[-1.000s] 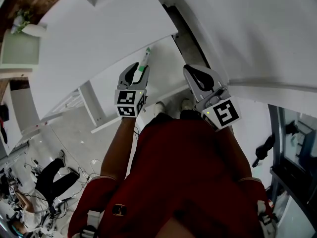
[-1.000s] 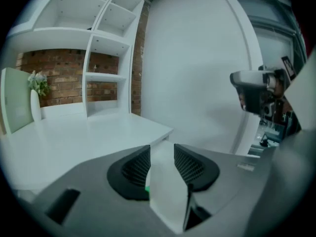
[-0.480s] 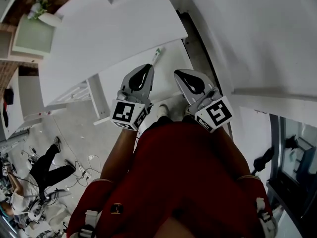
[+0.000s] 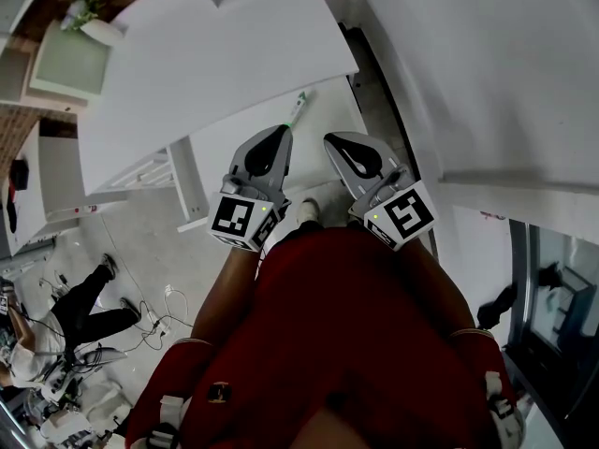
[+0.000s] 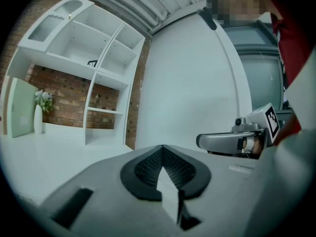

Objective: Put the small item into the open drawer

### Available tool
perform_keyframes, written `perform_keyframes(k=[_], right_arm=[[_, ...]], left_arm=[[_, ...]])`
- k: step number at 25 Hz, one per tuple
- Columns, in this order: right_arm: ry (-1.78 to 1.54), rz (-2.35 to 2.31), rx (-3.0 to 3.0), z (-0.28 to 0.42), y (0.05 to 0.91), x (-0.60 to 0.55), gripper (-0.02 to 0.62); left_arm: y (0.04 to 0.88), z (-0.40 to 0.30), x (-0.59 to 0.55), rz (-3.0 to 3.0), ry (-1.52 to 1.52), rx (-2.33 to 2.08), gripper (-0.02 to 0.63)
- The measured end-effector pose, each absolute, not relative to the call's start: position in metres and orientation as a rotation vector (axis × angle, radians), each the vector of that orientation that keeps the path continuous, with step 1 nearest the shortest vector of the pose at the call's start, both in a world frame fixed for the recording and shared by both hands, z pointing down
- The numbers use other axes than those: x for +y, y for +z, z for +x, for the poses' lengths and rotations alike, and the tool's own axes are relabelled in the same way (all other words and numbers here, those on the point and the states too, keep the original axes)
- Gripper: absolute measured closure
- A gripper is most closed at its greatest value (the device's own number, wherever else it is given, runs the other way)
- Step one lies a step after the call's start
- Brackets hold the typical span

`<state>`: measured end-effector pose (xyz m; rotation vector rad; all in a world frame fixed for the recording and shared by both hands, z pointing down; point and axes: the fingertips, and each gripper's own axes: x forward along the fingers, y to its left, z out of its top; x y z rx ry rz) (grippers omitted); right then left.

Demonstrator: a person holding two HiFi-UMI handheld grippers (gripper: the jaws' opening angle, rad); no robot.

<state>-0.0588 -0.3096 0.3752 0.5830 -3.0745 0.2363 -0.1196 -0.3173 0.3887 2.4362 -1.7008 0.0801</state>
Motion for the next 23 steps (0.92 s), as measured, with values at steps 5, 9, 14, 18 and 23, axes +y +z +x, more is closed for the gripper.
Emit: perform_keyframes(k=[5,9,14,18,23], right_arm=[[0.231,0.580,-3.073,-0.060,0.375,-0.312,0.583],[0.232,0.590,-3.074,-0.058,0.376,-0.313,0.583],[0.228,0.600,-3.069,-0.061,0.377,-0.314,0.583],[0.218,0.588,-3.067,-0.065,0.378,-0.313,0.583],[0.214,0.589,-3.063,-0.068,0.378,-0.312,0.583]], left_arm=[[0.388,-0.121,-0.321,2.432,0.073,-1.703,0.604],[0.391,-0.124,-0.322,2.420,0.072,-1.711,0.604],[0.392,-0.128,-0.323,2.414,0.072,-1.711,0.604],[0.394,-0.131,-0.322,2.410,0.068,-1.710,0.604],[0.396,-0.135,-0.323,2.401,0.069,-1.710,0.603]])
